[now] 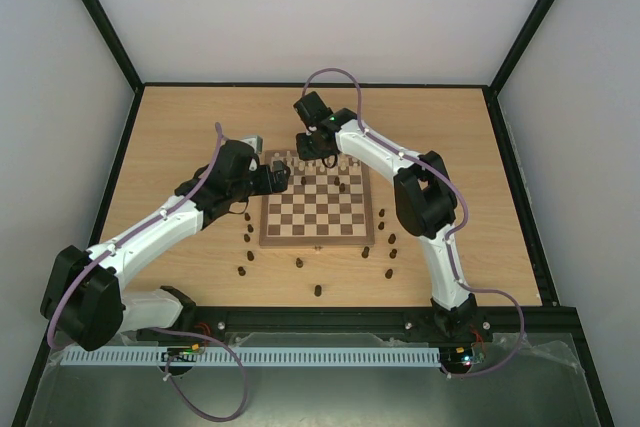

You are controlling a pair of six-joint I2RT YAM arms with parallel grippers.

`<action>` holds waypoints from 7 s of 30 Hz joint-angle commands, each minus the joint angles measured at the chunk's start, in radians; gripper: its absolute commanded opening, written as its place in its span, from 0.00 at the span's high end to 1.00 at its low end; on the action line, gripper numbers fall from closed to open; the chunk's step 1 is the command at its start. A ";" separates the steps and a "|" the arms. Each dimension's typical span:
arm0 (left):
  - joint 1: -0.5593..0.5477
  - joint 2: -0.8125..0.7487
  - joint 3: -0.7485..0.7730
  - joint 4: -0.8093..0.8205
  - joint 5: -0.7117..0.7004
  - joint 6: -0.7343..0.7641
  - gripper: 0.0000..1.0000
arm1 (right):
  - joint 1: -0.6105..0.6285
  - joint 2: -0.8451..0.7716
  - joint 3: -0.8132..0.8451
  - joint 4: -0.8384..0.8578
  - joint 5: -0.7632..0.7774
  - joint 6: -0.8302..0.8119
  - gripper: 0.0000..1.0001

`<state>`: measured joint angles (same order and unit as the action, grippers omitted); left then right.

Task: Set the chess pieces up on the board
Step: Adjust the chess piece on the chessboard, then pick up the chess piece from the chessboard, then place the chess piece on the chessboard.

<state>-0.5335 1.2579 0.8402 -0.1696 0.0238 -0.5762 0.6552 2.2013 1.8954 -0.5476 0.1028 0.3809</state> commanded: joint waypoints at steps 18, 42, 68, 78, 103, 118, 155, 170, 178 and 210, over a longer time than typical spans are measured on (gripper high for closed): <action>0.007 -0.012 -0.010 0.018 0.010 -0.002 0.01 | 0.008 0.010 0.019 -0.032 0.001 -0.008 0.70; 0.013 -0.080 -0.019 0.016 -0.017 -0.018 0.01 | 0.073 -0.171 -0.209 0.036 0.076 0.036 0.62; 0.039 -0.081 -0.010 0.005 -0.049 -0.024 0.01 | 0.108 -0.504 -0.566 0.064 0.174 0.058 0.24; 0.043 -0.022 -0.020 0.041 -0.012 -0.010 0.01 | 0.070 -0.708 -0.804 0.136 0.194 0.078 0.01; -0.020 0.060 -0.063 0.125 0.024 0.003 0.01 | 0.009 -0.742 -0.922 0.278 0.093 0.085 0.01; -0.022 0.035 -0.077 0.107 -0.044 0.003 0.01 | -0.033 -0.695 -0.878 0.273 0.075 0.086 0.32; 0.003 0.061 -0.081 0.118 -0.003 0.004 0.01 | -0.033 -0.367 -0.671 0.220 0.062 0.052 0.88; 0.003 0.061 -0.082 0.118 0.005 0.003 0.01 | -0.013 -0.596 -0.810 0.144 0.104 0.085 0.91; 0.004 0.066 -0.081 0.119 0.004 0.003 0.01 | 0.025 -0.688 -0.922 0.124 0.099 0.123 0.91; 0.003 0.089 -0.078 0.122 0.007 0.003 0.01 | 0.066 -0.634 -0.976 0.127 0.087 0.148 0.87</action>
<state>-0.5354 1.3346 0.7673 -0.0685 0.0261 -0.5835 0.7143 1.5562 0.9363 -0.3843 0.1879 0.5156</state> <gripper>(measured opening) 0.991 0.125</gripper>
